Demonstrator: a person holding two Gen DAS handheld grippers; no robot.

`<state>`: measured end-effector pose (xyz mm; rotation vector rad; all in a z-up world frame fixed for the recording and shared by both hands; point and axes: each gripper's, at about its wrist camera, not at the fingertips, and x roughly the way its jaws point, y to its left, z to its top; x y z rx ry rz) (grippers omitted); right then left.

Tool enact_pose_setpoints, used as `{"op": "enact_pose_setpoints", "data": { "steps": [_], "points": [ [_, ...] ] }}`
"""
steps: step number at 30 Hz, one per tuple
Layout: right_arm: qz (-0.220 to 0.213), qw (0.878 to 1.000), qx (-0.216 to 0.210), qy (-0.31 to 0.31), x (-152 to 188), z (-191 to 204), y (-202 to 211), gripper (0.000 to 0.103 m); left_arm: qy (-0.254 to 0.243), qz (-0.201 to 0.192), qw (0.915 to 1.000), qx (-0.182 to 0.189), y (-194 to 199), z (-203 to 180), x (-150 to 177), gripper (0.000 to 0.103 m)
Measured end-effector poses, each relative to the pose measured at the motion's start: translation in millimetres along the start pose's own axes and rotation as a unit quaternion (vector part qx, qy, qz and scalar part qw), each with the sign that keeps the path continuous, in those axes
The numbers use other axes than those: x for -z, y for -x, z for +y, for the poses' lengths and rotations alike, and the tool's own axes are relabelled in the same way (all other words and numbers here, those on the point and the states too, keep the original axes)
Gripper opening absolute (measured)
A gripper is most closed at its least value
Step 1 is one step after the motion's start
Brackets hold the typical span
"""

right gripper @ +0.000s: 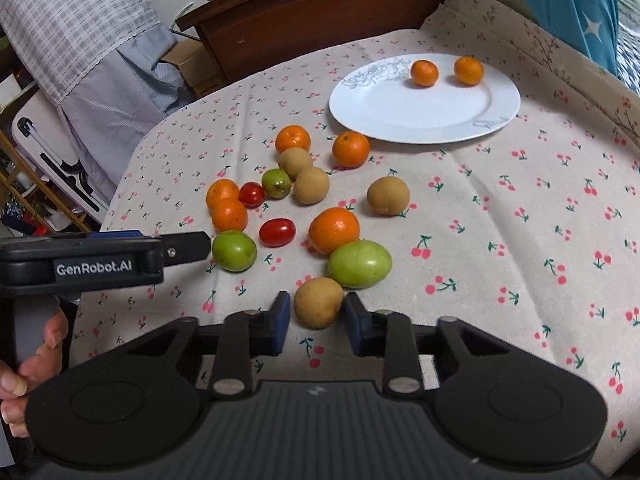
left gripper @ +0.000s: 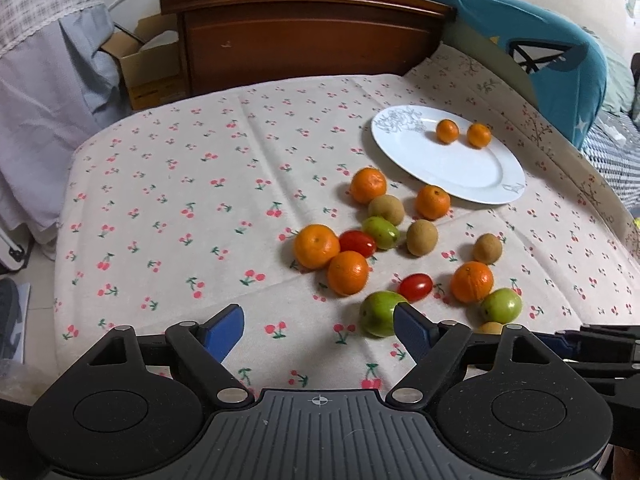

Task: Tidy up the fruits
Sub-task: 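Grasp the brown kiwi with the right tool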

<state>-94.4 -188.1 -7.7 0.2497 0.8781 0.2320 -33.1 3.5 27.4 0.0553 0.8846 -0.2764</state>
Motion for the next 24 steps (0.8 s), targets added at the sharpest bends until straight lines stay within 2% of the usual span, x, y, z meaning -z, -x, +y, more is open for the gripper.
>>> {"op": "enact_pose_setpoints", "data": {
  "steps": [6, 8, 13, 16, 19, 22, 24],
  "points": [
    [-0.005, 1.0, -0.001, -0.001, -0.8, -1.7, 10.6, 0.027, -0.023, -0.003, 0.9994, 0.025, -3.9, -10.3, 2.5, 0.073],
    [-0.004, 1.0, 0.0, -0.005, -0.8, -3.8, 13.7, 0.027, -0.029, -0.001, 0.999, 0.033, -6.0, -14.0, 3.3, 0.065],
    [0.001, 1.0, 0.012, -0.019, -0.4, -9.0, 15.6, 0.027, -0.042, -0.001, 0.9982, 0.042, -11.1, -21.6, 5.0, 0.059],
    [0.0, 1.0, 0.014, -0.028, -0.6, -11.9, 16.1, 0.027, -0.049, -0.001, 0.998, 0.04, -15.0, -25.3, 5.5, 0.058],
    [0.001, 0.999, 0.014, -0.035, -0.5, -14.1, 15.6, 0.027, -0.055, 0.003, 0.9976, 0.04, -20.0, -27.9, 6.0, 0.052],
    [0.006, 0.999, 0.015, -0.041, -0.5, -15.9, 14.3, 0.027, -0.062, 0.002, 0.9971, 0.044, -23.3, -31.3, 6.7, 0.04],
    [0.005, 0.999, 0.019, -0.041, -0.7, -16.6, 13.9, 0.027, -0.069, 0.001, 0.9969, 0.039, -24.8, -33.3, 7.3, 0.039]
  ]
}}
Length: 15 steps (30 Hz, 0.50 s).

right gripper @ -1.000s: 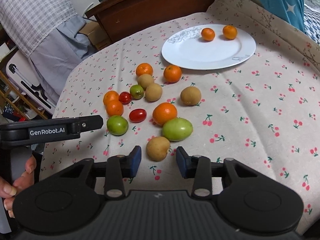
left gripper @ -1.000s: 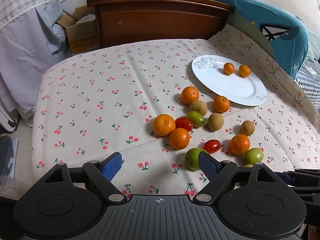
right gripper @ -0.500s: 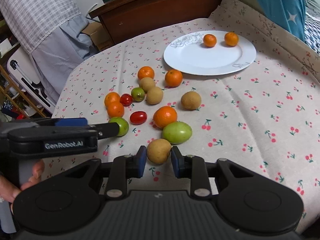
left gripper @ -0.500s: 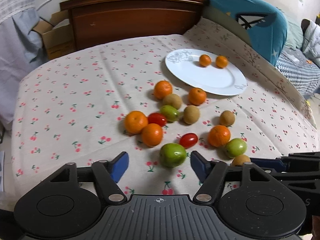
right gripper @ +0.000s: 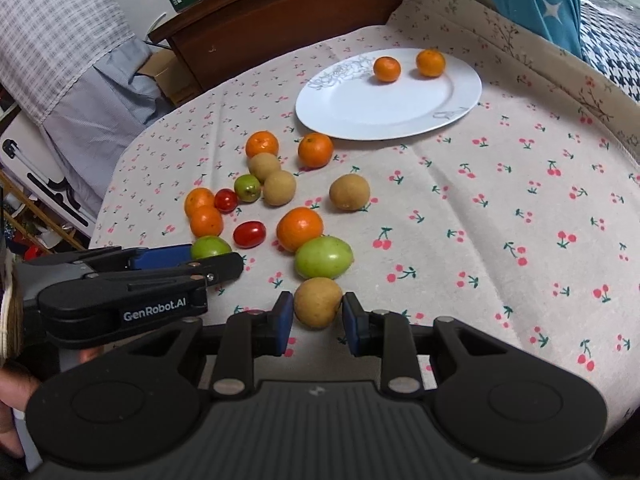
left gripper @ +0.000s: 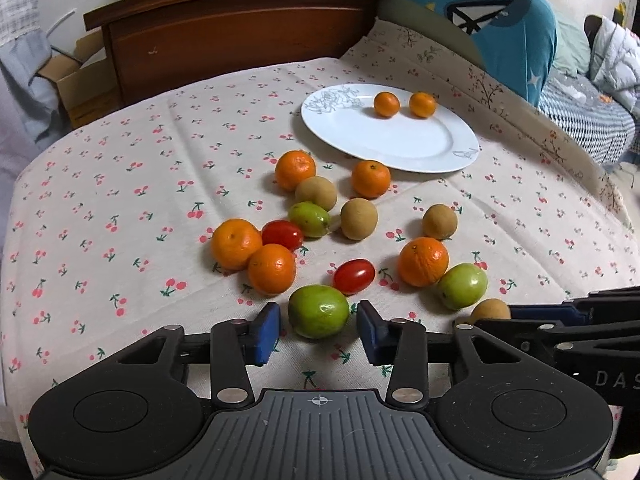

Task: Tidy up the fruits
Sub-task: 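Grasp the brown kiwi with the right tool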

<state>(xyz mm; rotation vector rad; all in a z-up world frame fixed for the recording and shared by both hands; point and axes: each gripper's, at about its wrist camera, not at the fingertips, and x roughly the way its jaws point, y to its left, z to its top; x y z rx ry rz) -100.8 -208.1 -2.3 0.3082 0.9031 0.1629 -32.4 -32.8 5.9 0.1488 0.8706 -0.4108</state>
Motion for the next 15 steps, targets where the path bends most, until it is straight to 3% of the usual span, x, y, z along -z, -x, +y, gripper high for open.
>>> {"op": "enact_pose_setpoints", "data": {
  "steps": [3, 4, 15],
  "points": [
    [0.001, 1.0, 0.001, -0.002, 0.2, -0.4, -0.4, 0.027, -0.002, -0.003, 1.0, -0.001, -0.5, -0.8, 0.3, 0.037],
    [0.001, 1.0, 0.002, -0.002, 0.3, -0.5, -0.4, 0.027, -0.003, -0.004, 1.0, -0.002, -0.3, -0.5, 0.8, 0.03],
    [-0.008, 1.0, -0.007, -0.005, -0.5, -1.5, 5.0, 0.027, 0.009, -0.022, 0.9997, 0.001, 12.2, 2.6, 0.6, 0.03]
  ]
}}
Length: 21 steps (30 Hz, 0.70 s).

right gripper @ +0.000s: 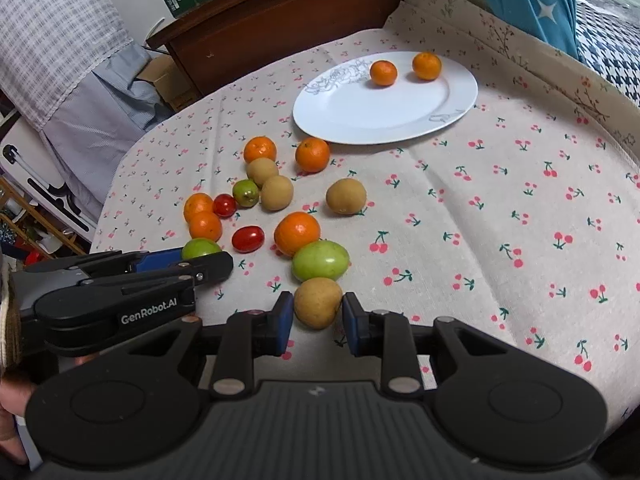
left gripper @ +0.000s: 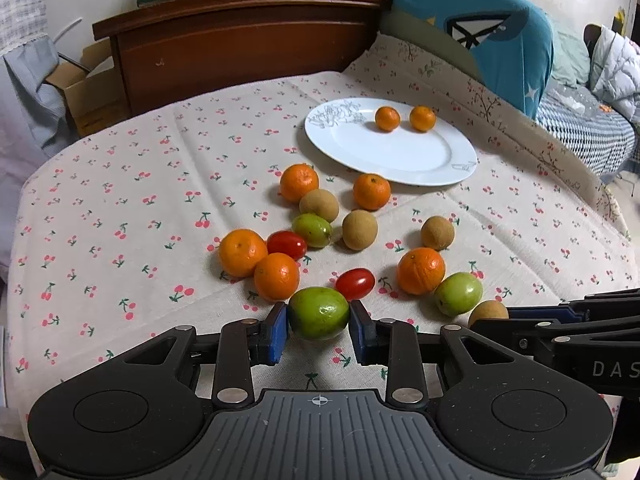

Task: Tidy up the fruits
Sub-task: 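Grasp the brown kiwi with the right tool, then carry the kiwi over the white plate with the right tool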

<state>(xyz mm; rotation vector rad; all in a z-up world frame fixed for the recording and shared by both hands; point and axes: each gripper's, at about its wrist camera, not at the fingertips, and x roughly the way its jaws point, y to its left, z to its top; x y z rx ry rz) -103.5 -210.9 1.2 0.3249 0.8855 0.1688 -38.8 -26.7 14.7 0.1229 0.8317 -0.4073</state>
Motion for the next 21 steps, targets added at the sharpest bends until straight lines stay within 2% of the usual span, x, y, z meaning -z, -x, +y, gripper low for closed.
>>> {"op": "enact_pose_setpoints", "data": {
  "steps": [10, 18, 21],
  "points": [
    [-0.036, 0.999, -0.021, -0.012, -8.1, -1.0, 17.2, 0.027, 0.012, -0.029, 0.9995, 0.004, 15.6, -0.8, -8.0, 0.03],
    [-0.056, 0.998, -0.025, -0.002, -21.5, -0.6, 24.5, 0.027, 0.029, -0.049, 0.9979, 0.03, 25.5, 0.4, -19.5, 0.03],
    [-0.064, 0.998, -0.028, 0.003, -28.6, -0.7, 27.6, 0.027, 0.025, -0.058, 0.9976, 0.029, 27.7, 0.4, -26.3, 0.03]
  ]
}}
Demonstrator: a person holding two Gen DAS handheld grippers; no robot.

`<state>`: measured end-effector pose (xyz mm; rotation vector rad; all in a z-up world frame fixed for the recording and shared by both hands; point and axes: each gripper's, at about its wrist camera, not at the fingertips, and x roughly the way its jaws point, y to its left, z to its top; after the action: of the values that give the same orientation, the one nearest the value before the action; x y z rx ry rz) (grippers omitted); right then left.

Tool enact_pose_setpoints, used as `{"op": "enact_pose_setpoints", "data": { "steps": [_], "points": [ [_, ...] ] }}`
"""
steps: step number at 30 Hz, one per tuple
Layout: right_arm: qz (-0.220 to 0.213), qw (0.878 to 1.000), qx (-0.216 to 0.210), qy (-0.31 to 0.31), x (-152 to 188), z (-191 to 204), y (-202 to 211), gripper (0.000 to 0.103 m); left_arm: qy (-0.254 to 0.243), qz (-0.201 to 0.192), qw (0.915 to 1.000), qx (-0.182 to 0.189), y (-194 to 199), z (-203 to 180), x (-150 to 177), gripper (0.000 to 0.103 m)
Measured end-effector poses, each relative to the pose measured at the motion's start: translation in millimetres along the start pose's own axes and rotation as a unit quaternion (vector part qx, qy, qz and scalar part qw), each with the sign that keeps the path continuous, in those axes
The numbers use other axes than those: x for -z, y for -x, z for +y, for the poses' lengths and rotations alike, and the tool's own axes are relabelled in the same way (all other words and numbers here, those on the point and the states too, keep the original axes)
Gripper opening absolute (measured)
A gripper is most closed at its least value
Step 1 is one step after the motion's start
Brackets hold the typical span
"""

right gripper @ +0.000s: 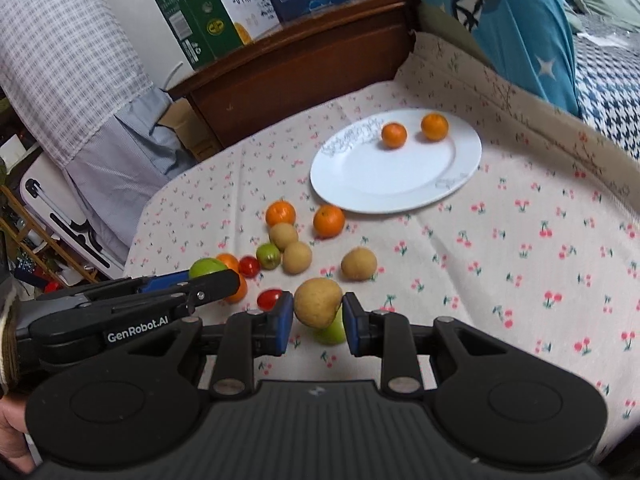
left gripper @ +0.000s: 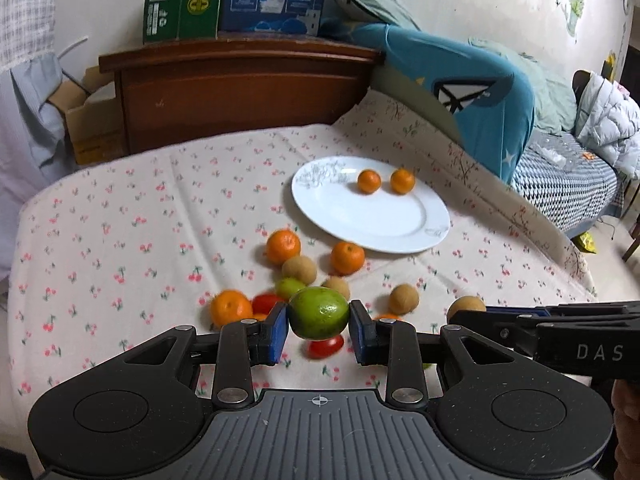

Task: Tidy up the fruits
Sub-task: 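Carry the kiwi over the white plate with the right tool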

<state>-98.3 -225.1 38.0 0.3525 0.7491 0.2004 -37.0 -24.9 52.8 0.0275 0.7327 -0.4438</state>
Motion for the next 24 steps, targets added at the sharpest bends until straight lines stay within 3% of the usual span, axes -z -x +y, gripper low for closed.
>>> {"op": "enact_pose_setpoints", "data": {
  "steps": [13, 24],
  "points": [
    [-0.032, 0.999, 0.009, 0.018, -48.7, -16.3, -1.1, 0.027, 0.02, -0.008, 0.9997, 0.014, -24.1, 10.0, -46.7, 0.03],
    [-0.031, 0.999, 0.024, -0.005, -84.6, -41.2, -33.0, 0.027, 0.011, 0.003, 0.9995, 0.03, -67.2, 6.8, -77.1, 0.03]
  ]
}}
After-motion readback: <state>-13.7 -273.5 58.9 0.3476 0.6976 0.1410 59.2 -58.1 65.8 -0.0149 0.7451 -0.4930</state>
